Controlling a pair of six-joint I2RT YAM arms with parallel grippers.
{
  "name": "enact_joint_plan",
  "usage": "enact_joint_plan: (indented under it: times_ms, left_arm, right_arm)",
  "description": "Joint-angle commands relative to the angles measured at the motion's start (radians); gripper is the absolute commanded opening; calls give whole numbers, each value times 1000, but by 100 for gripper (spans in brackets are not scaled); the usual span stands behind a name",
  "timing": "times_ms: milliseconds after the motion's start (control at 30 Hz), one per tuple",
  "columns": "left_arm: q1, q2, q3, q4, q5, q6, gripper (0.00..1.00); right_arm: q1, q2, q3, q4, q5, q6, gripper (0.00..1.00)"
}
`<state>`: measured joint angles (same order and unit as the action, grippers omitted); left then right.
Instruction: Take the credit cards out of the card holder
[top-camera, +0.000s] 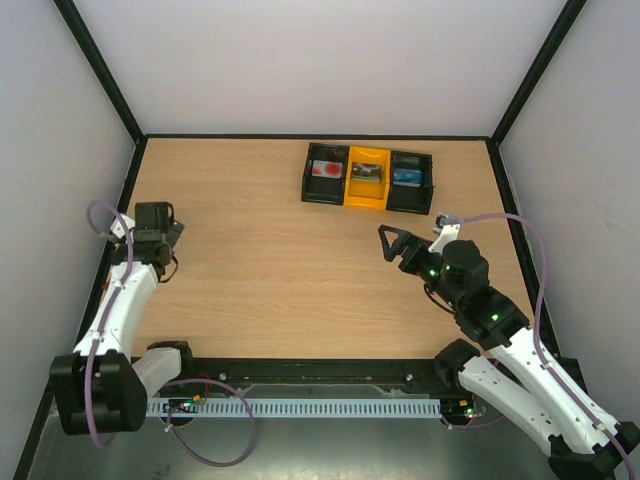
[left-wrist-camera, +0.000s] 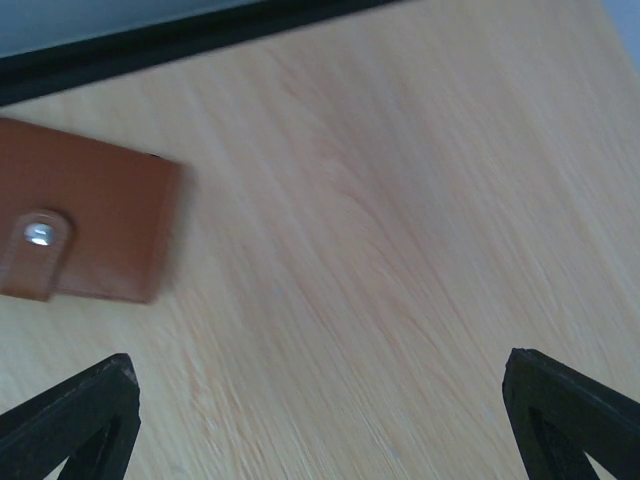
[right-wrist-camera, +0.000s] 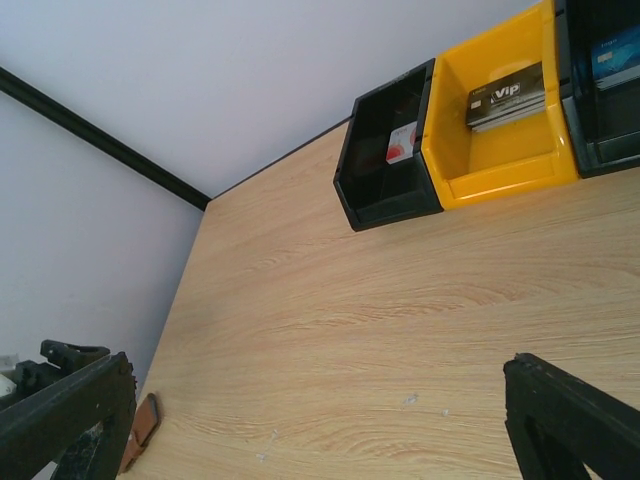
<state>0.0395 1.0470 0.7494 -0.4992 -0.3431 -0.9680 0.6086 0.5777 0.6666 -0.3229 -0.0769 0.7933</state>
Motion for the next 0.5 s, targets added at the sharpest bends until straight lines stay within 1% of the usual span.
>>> enact_joint_plan:
  times_ms: [0, 167, 300, 467]
  left_arm:
    - [111, 71, -32, 36, -98, -91, 100]
    - [213, 176, -62, 96, -90, -176, 98]
    - [218, 274, -34, 106, -105, -235, 98]
    - [227, 363, 19, 86, -170, -269, 98]
  right_arm:
    - [-3, -10, 38, -28, -15, -6, 98]
    - [-3, -7, 46, -29, -27, -3, 98]
    - [-3, -2, 47, -19, -45, 10, 98]
    - [-3, 3, 59, -39, -52, 8, 98]
